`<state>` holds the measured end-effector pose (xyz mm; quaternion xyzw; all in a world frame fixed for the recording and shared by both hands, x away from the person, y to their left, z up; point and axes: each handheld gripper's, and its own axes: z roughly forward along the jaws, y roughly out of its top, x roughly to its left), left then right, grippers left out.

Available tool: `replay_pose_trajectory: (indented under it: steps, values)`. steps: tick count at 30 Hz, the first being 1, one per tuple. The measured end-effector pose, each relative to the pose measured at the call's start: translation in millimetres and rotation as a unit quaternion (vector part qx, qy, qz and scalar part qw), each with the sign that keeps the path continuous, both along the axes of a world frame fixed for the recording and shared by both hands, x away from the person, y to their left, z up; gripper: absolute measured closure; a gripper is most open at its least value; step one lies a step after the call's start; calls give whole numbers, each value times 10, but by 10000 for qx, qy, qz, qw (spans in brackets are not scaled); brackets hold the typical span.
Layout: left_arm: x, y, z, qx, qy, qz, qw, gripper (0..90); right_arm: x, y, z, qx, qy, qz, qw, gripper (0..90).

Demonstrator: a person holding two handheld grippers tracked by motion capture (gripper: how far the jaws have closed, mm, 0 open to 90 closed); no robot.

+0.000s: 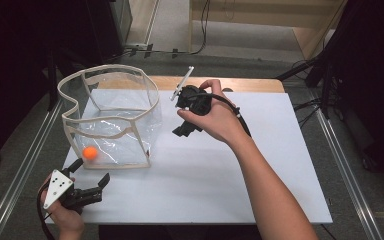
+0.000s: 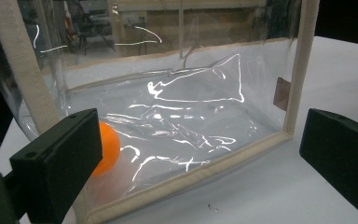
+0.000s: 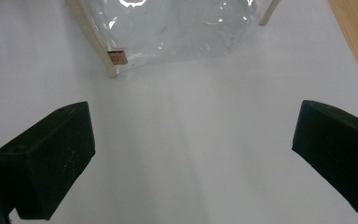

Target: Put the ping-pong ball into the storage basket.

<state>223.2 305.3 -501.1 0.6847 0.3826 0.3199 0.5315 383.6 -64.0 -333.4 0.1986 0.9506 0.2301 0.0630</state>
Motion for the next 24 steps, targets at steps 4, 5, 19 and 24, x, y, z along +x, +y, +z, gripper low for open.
replay_pose_trajectory:
  steps: [4, 5, 19, 24]
  values:
    - [0, 0, 0, 8, -1, -1, 10000, 0, -27, -37, -27, -4, -34, -7, 10000, 0]
    - [0, -1, 0, 3, 0, 1, 10000, 0, -38, -44, -34, 23, -18, -44, 10000, 0]
    - [0, -2, 0, 17, 2, 3, 10000, 0, -139, -216, -211, 86, -34, -143, 9999, 0]
    - [0, -3, 0, 24, 0, 2, 10000, 0, -163, -287, -282, 130, -25, -172, 9998, 0]
